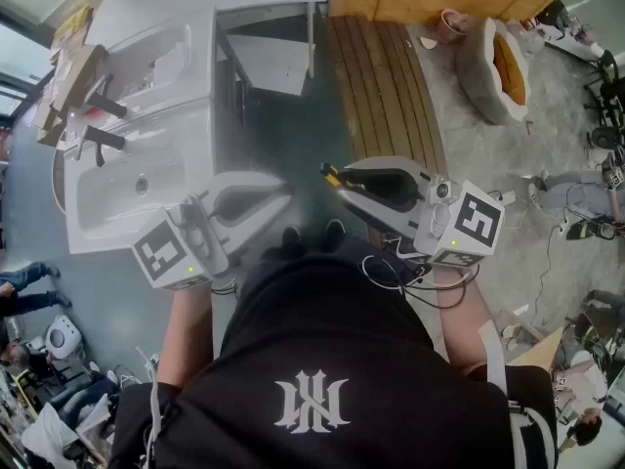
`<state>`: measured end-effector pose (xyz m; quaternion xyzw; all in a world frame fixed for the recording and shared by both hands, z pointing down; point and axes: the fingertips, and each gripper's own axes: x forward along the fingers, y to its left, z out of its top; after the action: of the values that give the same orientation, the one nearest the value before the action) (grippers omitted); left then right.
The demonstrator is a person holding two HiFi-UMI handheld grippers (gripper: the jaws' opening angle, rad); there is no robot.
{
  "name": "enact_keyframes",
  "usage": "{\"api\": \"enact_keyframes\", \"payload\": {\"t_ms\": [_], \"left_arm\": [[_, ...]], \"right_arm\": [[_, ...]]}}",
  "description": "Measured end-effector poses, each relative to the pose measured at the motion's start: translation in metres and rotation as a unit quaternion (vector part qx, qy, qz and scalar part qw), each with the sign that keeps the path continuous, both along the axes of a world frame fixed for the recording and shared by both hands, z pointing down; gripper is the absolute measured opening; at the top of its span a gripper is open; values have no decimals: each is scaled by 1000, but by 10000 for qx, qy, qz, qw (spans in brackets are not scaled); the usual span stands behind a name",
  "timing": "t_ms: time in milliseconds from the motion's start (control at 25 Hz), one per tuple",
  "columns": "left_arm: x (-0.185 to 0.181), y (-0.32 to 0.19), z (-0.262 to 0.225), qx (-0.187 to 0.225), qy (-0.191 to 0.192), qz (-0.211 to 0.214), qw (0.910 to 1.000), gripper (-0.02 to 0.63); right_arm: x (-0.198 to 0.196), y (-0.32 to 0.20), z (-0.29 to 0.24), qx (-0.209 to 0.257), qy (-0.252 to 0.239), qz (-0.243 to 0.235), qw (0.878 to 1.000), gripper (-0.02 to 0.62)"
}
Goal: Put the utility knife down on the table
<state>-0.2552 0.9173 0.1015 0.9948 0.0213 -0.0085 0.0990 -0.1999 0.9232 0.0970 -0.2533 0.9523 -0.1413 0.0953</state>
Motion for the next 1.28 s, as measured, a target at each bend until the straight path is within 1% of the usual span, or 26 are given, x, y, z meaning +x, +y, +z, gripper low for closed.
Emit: {"api": "enact_keyframes", "payload": {"t_ms": [360, 520, 640, 720, 800, 920, 1000, 1120, 1280], "left_arm": [[7, 6, -10, 72, 21, -108, 9999, 8], [15, 13, -12, 161, -7, -217, 9996, 8], [19, 13, -16, 159, -76, -401, 9990, 8], [23, 12, -15, 131, -154, -522, 9984, 8], [28, 15, -13, 162, -266, -555, 9980, 8], [25, 13, -8, 352, -667, -648, 9950, 8], [19, 8, -2, 326, -818, -758, 9932, 8], [20, 5, 8, 167, -833, -740, 9936, 8], [30, -19, 29, 45, -1019, -617, 9929, 8]], "right_arm": [[8, 3, -2, 52, -44, -91, 9999, 55], [28, 4, -7, 37, -405, -42, 9992, 55], [47, 4, -10, 59, -619, 12, 9981, 55], [55, 5, -7, 58, -711, -20, 9975, 55], [61, 6, -1, 26, -754, -97, 9971, 55], [71, 4, 9, -60, -813, -185, 9965, 55], [78, 3, 16, -99, -796, -171, 9966, 55], [93, 3, 28, -176, -764, 52, 9969, 55], [124, -23, 45, -396, -974, 431, 9935, 55]]}}
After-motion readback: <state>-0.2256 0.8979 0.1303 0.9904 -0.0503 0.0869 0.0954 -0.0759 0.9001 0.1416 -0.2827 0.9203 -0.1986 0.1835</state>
